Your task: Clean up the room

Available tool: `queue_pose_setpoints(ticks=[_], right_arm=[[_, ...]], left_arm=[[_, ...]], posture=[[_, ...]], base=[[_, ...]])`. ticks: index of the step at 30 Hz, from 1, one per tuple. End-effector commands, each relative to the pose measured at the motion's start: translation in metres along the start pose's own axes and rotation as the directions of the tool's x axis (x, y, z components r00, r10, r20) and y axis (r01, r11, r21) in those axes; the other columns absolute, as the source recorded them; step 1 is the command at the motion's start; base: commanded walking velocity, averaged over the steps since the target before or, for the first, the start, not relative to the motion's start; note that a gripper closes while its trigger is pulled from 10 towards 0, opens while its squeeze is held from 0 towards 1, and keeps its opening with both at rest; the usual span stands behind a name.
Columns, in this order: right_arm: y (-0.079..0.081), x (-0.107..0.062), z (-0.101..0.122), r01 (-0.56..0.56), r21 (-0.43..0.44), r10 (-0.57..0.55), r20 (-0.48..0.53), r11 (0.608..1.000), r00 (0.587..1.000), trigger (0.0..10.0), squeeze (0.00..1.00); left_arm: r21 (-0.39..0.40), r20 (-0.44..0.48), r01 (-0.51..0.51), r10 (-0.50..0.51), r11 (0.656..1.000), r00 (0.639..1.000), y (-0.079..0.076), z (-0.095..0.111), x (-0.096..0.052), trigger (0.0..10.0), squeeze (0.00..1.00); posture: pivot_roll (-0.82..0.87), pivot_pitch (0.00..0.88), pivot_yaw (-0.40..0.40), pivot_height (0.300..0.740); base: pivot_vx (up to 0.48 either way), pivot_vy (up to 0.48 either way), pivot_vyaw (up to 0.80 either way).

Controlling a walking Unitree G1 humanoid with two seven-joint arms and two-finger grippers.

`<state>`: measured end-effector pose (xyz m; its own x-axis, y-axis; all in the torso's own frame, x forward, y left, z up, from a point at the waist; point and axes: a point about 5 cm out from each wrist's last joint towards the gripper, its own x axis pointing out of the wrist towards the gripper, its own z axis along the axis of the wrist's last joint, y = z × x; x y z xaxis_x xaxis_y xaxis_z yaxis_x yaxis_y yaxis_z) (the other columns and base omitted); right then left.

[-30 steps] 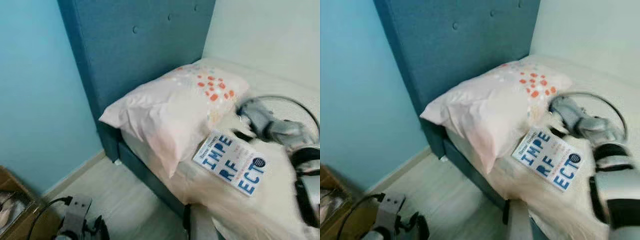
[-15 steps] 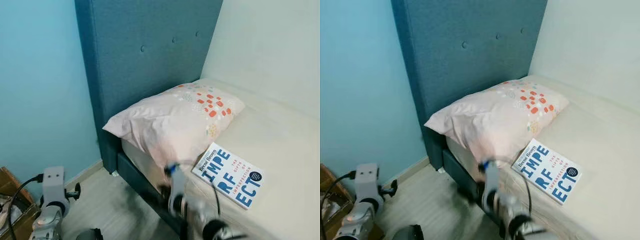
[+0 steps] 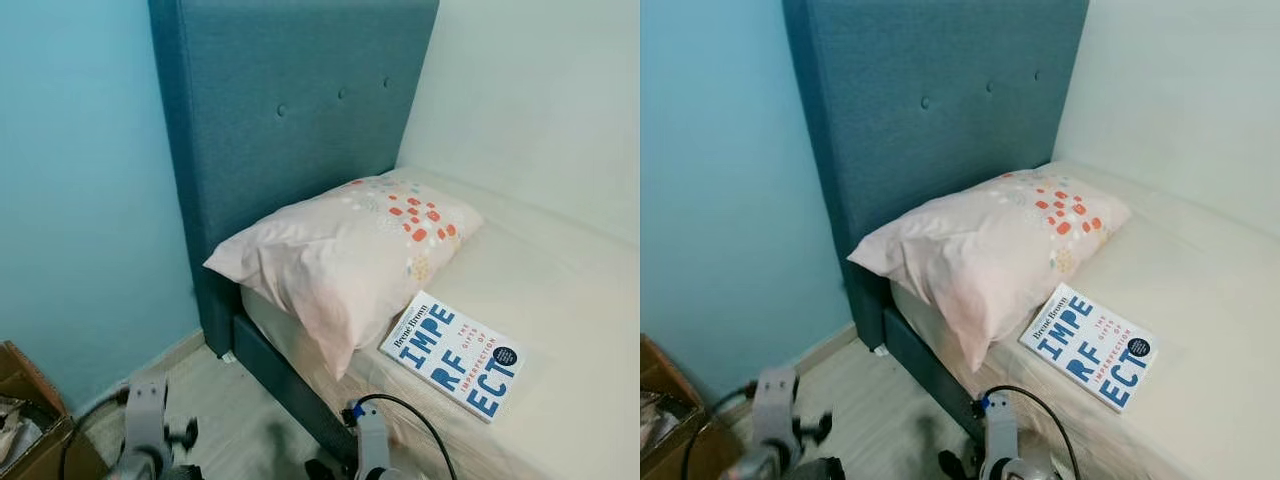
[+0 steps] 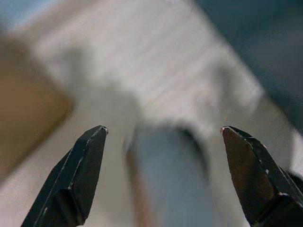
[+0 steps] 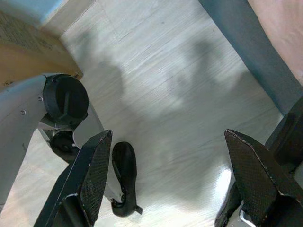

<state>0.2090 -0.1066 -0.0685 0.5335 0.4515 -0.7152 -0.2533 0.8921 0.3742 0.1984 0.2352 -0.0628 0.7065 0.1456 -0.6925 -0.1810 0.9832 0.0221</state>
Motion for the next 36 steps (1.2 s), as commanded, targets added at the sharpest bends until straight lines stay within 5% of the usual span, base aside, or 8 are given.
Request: queue_pose_setpoints(ticks=[1,15,36], right_arm=[[-0.007,-0.004,-0.012,0.025,0.024,-0.024,-0.035,0.999,0.999,10.0,0.00],[0.006,-0.001,-0.016,-0.076,0.009,0.076,-0.050,0.997,0.996,10.0,0.00],[0.006,-0.003,-0.019,-0.106,-0.001,0.106,-0.067,0.994,0.992,10.0,0.00]], left_arm=[[-0.047,-0.067,-0.048,0.045,0.998,0.997,0.009,-0.015,-0.004,10.0,0.00],[-0.090,-0.130,-0.099,0.087,0.991,0.988,0.017,-0.039,-0.014,10.0,0.00],[-0.082,-0.058,-0.033,0.028,0.996,0.998,0.001,-0.016,-0.004,10.0,0.00]], posture=[[0.10,0.000,-0.101,0.520],[0.11,0.000,-0.123,0.563],[0.10,0.000,-0.124,0.636]], base=[[0.000,0.000,0.00],[0.000,0.000,0.00],[0.000,0.000,0.00]])
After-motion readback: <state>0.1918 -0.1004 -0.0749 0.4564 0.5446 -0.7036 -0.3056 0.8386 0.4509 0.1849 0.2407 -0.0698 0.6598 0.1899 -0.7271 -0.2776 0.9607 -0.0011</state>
